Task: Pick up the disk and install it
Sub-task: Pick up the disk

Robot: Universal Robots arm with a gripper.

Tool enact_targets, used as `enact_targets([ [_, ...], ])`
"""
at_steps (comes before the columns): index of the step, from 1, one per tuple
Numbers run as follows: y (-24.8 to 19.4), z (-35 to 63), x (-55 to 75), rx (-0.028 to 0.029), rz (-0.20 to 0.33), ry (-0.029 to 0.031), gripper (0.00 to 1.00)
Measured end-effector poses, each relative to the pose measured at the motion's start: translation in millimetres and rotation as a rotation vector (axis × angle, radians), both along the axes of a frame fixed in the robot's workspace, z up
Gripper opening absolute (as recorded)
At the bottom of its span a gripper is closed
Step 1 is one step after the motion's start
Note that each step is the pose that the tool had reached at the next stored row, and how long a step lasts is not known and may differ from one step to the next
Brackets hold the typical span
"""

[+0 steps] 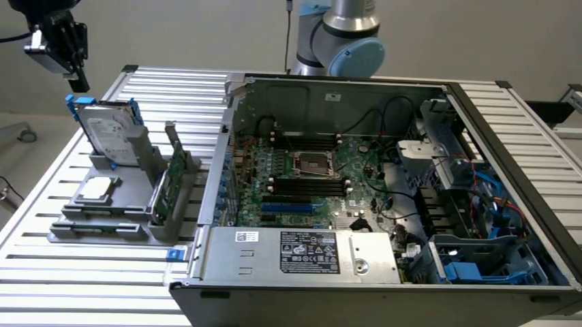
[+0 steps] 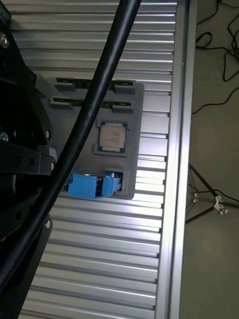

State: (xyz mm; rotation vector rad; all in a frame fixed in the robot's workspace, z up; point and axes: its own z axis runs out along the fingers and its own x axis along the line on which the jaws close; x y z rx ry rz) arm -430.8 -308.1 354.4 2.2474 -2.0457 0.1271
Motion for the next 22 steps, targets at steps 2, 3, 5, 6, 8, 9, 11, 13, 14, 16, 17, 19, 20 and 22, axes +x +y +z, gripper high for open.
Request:
enact_targets([
  [2, -0.1, 0.0, -0.7, 0.0005, 0.016, 0.0019, 0.11],
  [3, -0.1, 0.0, -1.1, 0.001, 0.018, 0.0019, 0.11],
  [5, -0.7, 0.0, -1.3, 0.0017, 0.019, 0.0019, 0.11],
  [6, -0.8, 0.1, -1.2, 0.0021, 0.018, 0.0019, 0.12],
  [8, -1.4, 0.0, -1.2, 0.0051, 0.019, 0.0019, 0.24],
  [9, -1.4, 0.0, -1.3, 0.0064, 0.018, 0.0019, 0.24],
  [11, -1.5, -0.5, -1.5, 0.0073, 0.018, 0.0012, 0.36],
  [13, -1.6, -1.6, -2.4, 0.0075, 0.019, 0.0014, 0.42],
  [14, -1.6, -3.1, -3.5, 0.0076, 0.019, 0.0008, 0.47],
  [16, -1.6, -6.9, -6.5, 0.0078, 0.019, -0.0013, 0.47],
  [17, -1.6, -8.6, -7.8, 0.0079, 0.018, -0.0015, 0.54],
  [19, -1.6, -12.2, -10.8, 0.0089, 0.019, -0.0027, 0.54],
  [20, -1.6, -14.2, -12.2, 0.0096, 0.019, -0.0036, 0.54],
  [22, -1.2, -17.7, -14.2, 0.0118, 0.019, -0.0048, 0.54],
])
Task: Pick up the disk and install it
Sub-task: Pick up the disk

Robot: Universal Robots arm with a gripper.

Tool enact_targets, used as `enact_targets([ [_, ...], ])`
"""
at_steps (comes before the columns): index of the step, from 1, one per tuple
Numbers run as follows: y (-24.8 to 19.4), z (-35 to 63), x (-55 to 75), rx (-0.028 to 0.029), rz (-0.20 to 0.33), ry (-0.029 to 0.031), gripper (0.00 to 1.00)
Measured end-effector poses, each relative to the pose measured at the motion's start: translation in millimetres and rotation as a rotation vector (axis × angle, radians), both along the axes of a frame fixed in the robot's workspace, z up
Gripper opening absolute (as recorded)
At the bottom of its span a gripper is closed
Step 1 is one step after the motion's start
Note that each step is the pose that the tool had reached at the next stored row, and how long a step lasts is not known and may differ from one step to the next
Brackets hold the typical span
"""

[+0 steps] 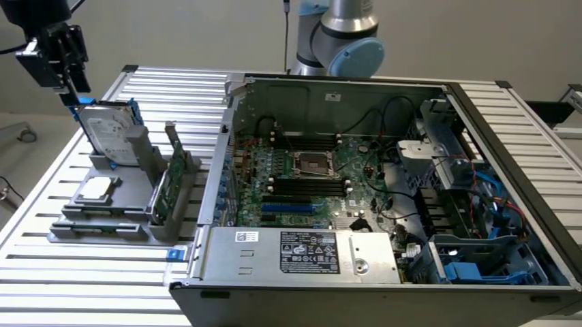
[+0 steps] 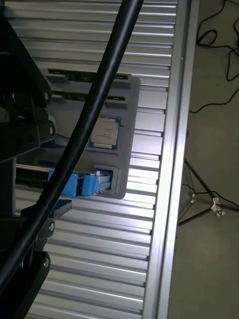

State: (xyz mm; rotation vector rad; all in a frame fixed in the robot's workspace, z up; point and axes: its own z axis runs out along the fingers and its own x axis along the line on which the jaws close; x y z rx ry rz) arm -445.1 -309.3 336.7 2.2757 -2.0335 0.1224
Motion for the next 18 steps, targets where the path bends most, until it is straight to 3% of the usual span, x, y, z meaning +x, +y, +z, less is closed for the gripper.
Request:
enact_targets([
  [9, 5.1, -13.0, -0.7, 0.0263, 0.0, -0.0008, 0.54],
  [18, 2.1, -25.9, 0.1, 0.0354, -0.017, -0.0012, 0.54],
])
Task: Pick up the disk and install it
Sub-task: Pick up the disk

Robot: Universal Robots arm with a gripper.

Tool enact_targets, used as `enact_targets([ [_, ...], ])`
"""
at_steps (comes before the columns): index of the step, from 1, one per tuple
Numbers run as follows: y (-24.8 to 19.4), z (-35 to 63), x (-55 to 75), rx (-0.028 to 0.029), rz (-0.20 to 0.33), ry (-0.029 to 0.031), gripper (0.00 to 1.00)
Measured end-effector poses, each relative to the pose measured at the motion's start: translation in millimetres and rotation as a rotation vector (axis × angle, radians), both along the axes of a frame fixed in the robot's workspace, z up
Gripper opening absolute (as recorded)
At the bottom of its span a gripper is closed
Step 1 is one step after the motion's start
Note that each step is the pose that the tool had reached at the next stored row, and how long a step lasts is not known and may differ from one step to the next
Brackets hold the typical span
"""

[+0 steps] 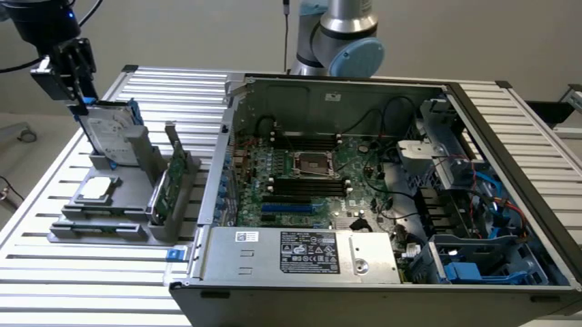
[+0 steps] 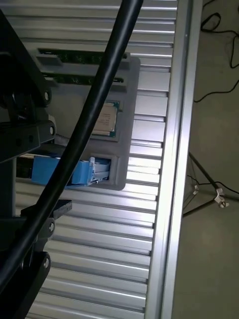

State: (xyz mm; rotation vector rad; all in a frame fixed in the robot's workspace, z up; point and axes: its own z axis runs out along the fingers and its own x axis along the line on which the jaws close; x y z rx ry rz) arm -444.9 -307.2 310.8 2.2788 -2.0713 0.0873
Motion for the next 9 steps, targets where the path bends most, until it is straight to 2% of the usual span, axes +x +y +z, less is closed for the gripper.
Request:
enact_targets([
  [4, -1.4, -5.6, 0.0, 0.0007, -0.028, 0.0, 0.54],
  [9, -1.7, -8.9, 0.1, 0.003, -0.038, 0.0004, 0.54],
])
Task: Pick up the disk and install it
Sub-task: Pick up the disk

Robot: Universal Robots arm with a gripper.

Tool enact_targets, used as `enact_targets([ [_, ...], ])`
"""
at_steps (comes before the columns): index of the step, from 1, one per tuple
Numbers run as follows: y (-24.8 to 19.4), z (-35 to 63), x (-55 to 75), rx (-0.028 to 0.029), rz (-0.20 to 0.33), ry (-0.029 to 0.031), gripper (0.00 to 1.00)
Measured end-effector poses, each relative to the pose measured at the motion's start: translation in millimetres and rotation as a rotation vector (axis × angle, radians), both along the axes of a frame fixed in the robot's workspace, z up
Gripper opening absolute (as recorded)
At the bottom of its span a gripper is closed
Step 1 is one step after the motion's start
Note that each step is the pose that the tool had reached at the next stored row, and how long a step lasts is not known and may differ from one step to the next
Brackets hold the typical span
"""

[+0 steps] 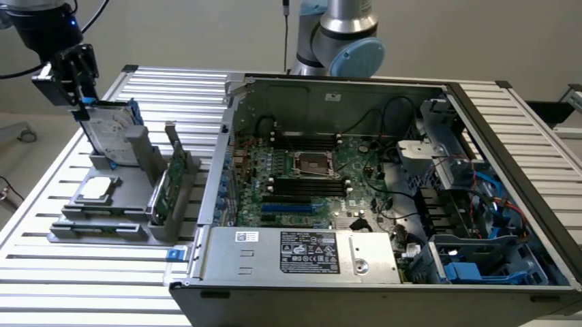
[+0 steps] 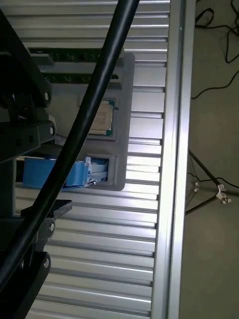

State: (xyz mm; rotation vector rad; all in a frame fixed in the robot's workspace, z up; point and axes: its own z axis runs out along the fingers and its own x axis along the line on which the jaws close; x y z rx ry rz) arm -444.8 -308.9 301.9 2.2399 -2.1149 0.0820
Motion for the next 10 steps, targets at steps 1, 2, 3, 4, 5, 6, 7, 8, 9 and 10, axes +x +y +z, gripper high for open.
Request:
enact_targets([
  [1, -0.3, -0.7, 0.1, 0.0012, -0.001, 0.0, 0.54],
  [2, -0.6, -1.4, 0.1, 0.0024, -0.002, 0.0001, 0.54],
  [3, -0.9, -2.0, 0.1, 0.0034, -0.003, 0.0001, 0.54],
  [4, -1.3, -2.6, 0.1, 0.0045, -0.003, 0.0001, 0.54],
  [5, -2.1, -3.3, 0.2, 0.006, -0.004, 0.0, 0.54],
  [6, -2.9, -3.8, 0.3, 0.0076, -0.004, 0.0, 0.54],
  [7, -3.7, -4.4, 0.5, 0.0094, -0.005, 0.0, 0.54],
  [8, -4.4, -5.0, 0.9, 0.0115, -0.005, 0.0, 0.54],
  [9, -5.1, -5.6, 1.4, 0.0138, -0.005, 0.0004, 0.54],
  [10, -5.7, -6.0, 1.7, 0.016, -0.005, 0.0007, 0.54],
])
